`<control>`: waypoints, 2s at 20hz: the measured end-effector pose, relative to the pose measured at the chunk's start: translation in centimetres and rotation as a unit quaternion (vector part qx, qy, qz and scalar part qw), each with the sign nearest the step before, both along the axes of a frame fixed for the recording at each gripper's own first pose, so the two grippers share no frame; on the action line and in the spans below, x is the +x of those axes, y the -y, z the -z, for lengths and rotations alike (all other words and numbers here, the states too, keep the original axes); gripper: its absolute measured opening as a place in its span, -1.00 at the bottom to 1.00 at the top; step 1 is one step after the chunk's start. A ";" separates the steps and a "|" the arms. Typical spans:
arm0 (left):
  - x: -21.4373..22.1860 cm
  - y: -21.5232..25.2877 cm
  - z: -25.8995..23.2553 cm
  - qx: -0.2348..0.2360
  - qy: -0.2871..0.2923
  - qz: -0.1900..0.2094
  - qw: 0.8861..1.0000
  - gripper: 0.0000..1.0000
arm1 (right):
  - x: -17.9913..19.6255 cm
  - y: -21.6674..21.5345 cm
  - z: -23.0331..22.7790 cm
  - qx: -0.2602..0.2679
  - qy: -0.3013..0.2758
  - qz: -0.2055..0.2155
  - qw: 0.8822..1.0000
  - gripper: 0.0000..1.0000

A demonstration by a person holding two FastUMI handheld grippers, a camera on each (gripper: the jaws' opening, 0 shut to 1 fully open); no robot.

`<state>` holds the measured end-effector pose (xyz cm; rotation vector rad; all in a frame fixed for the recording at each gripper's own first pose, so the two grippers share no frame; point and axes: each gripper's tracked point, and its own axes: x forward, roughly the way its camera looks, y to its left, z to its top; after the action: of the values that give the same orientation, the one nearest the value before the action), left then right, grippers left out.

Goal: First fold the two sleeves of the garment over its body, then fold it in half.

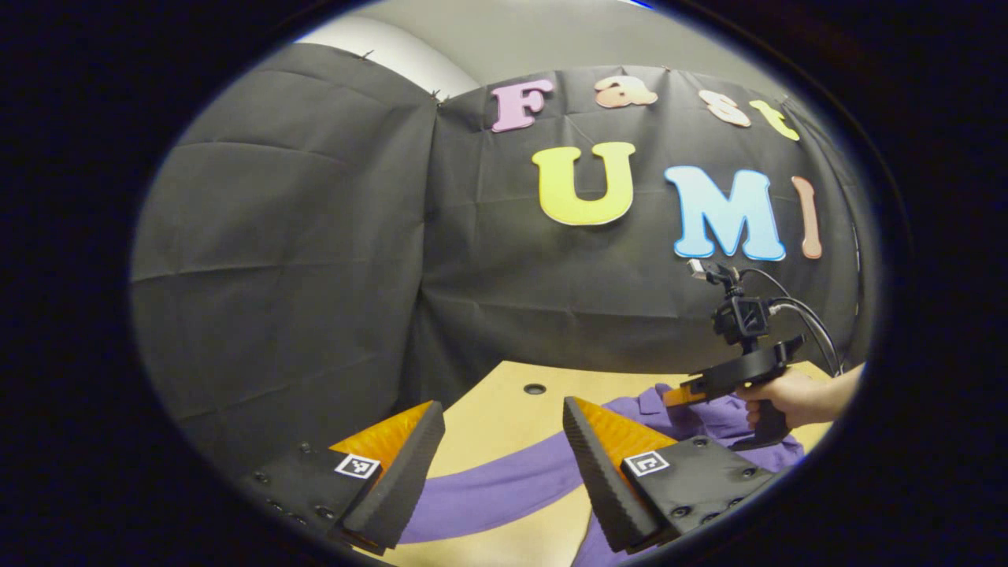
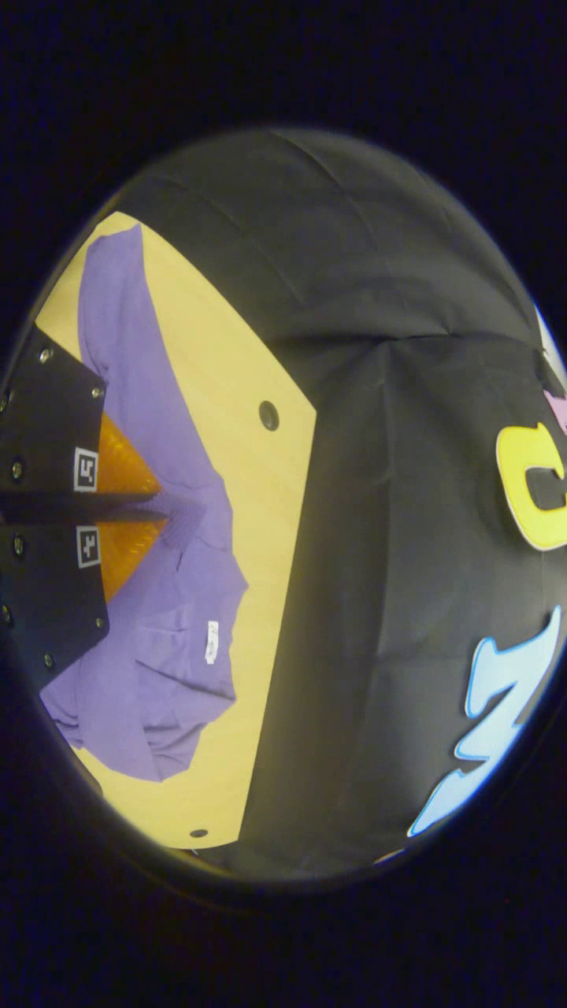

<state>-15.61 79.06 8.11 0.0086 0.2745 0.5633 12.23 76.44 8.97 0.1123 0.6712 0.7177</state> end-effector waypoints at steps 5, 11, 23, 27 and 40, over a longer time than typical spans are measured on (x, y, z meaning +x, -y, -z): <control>-1.2 -1.4 0.9 0.002 -0.004 -0.018 1.000 0.89 | -1.0 -1.7 2.2 -0.036 0.006 -0.017 0.999 -0.97; -1.8 -2.1 2.5 -0.005 -0.016 -0.032 0.999 0.89 | -1.5 -2.8 4.5 -0.066 -0.007 -0.017 0.998 -0.92; -4.1 -5.5 7.0 -0.032 -0.028 -0.106 0.993 0.90 | -2.9 -2.0 -0.4 -0.035 0.047 -0.025 0.998 0.75; -5.4 -7.2 10.0 -0.067 -0.043 -0.150 0.985 0.90 | -2.0 0.2 -5.1 0.001 0.092 -0.004 0.996 0.75; -11.4 -13.4 19.7 -0.154 -0.145 -0.288 0.934 0.90 | -1.7 9.6 -13.3 0.066 0.141 0.064 0.986 0.75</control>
<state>-27.04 92.46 -11.61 -0.3051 0.6622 1.1018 10.55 66.85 22.23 0.1706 0.3415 0.6378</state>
